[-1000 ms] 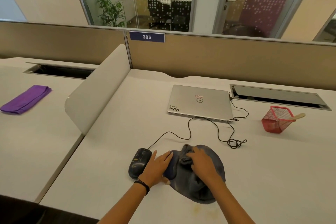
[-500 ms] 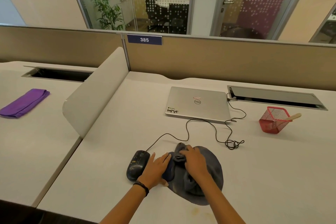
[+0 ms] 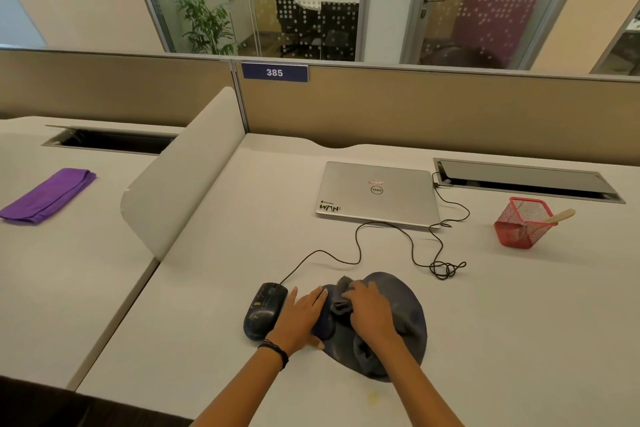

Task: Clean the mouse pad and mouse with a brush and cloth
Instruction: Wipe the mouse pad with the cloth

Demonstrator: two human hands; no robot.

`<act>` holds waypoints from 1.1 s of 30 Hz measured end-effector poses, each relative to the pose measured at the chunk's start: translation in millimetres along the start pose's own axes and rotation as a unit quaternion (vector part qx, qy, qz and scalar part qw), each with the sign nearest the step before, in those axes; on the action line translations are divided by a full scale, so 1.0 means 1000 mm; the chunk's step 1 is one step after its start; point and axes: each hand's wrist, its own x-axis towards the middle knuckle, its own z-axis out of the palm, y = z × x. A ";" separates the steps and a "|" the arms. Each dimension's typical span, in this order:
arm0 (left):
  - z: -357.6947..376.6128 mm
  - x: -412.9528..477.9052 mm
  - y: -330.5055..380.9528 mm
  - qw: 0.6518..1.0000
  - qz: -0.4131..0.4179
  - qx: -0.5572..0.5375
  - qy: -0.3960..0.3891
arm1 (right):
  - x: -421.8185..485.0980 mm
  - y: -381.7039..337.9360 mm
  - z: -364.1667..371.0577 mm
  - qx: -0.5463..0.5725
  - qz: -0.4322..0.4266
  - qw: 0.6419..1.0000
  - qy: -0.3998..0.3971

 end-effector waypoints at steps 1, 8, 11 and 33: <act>0.001 0.000 0.000 1.000 0.000 0.001 0.001 | -0.005 -0.001 0.002 -0.008 -0.005 1.000 -0.024; 0.003 0.001 -0.002 1.000 0.001 0.010 -0.001 | -0.031 0.002 0.009 -0.018 -0.014 0.995 -0.099; 0.005 0.002 -0.002 1.000 0.000 0.012 -0.001 | -0.029 -0.002 0.011 -0.011 -0.011 0.997 -0.078; 0.003 0.001 -0.003 1.000 0.009 -0.004 0.010 | -0.041 0.003 -0.022 0.009 -0.032 0.979 -0.202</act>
